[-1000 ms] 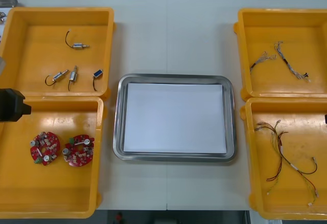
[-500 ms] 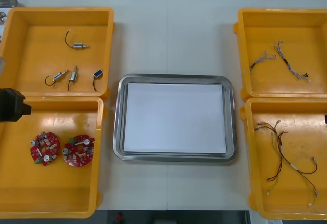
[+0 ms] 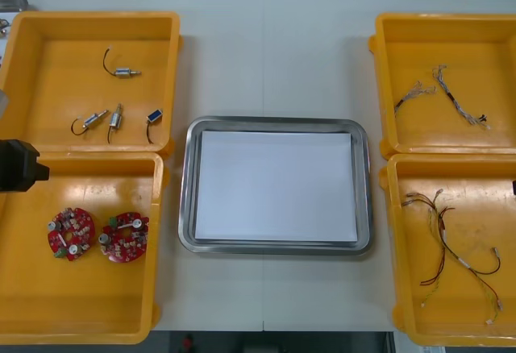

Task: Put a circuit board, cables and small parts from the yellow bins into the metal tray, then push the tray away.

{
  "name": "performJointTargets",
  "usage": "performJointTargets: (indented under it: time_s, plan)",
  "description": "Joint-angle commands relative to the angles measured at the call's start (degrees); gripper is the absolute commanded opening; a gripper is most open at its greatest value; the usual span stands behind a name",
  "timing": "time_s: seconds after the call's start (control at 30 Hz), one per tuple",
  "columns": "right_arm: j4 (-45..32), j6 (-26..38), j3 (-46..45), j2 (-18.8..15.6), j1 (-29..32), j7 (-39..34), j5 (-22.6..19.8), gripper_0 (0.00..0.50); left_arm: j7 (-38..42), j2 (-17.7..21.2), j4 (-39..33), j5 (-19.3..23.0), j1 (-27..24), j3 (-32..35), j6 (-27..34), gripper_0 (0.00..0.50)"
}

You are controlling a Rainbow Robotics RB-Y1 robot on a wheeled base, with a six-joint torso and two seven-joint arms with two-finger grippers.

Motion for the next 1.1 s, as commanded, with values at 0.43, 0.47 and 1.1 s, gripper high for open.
performJointTargets:
  time_s: [0.43,0.47,1.1]
  plan:
    - [-1.60,0.16,0.60,-2.27,-0.25,1.99,-0.30,0.500,-3.80,-0.65,-2.02,0.32,0.89,0.60,0.42,0.500]
    - [-1.60,0.16,0.60,-2.27,-0.25,1.99,-0.30,0.500,-3.80,-0.65,-2.02,0.32,0.89,0.60,0.42,0.500]
    - [-1.60,0.16,0.60,-2.27,-0.25,1.99,-0.30,0.500,-3.80,-0.65,-2.02,0.32,0.89,0.60,0.42,0.500]
